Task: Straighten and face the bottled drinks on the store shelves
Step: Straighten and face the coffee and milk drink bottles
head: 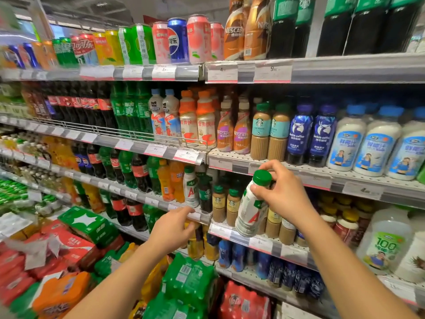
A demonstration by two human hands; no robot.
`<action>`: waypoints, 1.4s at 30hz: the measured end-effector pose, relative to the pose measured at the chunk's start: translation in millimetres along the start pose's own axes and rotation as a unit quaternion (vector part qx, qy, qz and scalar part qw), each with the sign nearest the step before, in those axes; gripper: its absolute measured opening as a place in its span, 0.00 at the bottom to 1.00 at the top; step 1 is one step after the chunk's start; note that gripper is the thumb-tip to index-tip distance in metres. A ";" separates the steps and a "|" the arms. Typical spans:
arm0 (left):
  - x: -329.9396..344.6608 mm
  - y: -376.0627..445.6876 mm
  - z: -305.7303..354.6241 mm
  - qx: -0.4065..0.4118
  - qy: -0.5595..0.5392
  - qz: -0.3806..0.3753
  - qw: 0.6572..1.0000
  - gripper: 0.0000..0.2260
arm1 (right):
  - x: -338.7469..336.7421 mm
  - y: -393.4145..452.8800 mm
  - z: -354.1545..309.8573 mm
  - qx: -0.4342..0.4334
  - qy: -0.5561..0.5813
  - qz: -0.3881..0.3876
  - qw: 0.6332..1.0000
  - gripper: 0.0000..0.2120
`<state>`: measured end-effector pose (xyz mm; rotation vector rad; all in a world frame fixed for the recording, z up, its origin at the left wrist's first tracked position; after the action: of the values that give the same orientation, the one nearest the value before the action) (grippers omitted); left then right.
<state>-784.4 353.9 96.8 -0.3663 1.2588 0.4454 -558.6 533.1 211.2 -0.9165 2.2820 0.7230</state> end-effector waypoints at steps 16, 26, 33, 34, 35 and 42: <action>-5.8 169.0 -34.7 0.066 -0.020 0.008 0.998 0.27 | 91.4 24.7 6.8 0.129 -0.069 0.002 0.989 0.18; 10.0 213.4 -39.9 0.097 0.015 -0.034 0.995 0.11 | 119.8 24.7 6.0 0.184 -0.047 0.020 0.982 0.20; 12.2 212.8 -51.9 0.099 -0.062 -0.020 0.993 0.10 | 133.1 47.7 -10.2 0.170 -0.071 0.011 0.983 0.20; 11.8 209.0 -57.0 0.093 -0.082 -0.014 0.992 0.10 | 134.9 51.9 -13.3 0.165 -0.072 0.010 0.984 0.20; 11.0 204.8 -61.9 0.088 -0.100 -0.006 0.991 0.10 | 136.9 56.0 -15.5 0.161 -0.067 0.009 0.985 0.20; -17.5 174.0 -95.1 0.114 -0.197 0.081 0.970 0.19 | 157.6 79.8 -19.4 0.135 -0.050 0.002 0.990 0.18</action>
<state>-956.2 453.8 84.3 0.0244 0.9406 0.4797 -718.3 501.9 139.9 -0.7328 2.2253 0.4358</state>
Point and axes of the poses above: each hand's wrist, its own y-axis towards the middle knuckle, its own x-axis out of the palm, z = x × y, the point moved 4 cm from there along y, towards the middle knuckle, and after that the axes turned 10 degrees about -z, right-handed, at the moved point
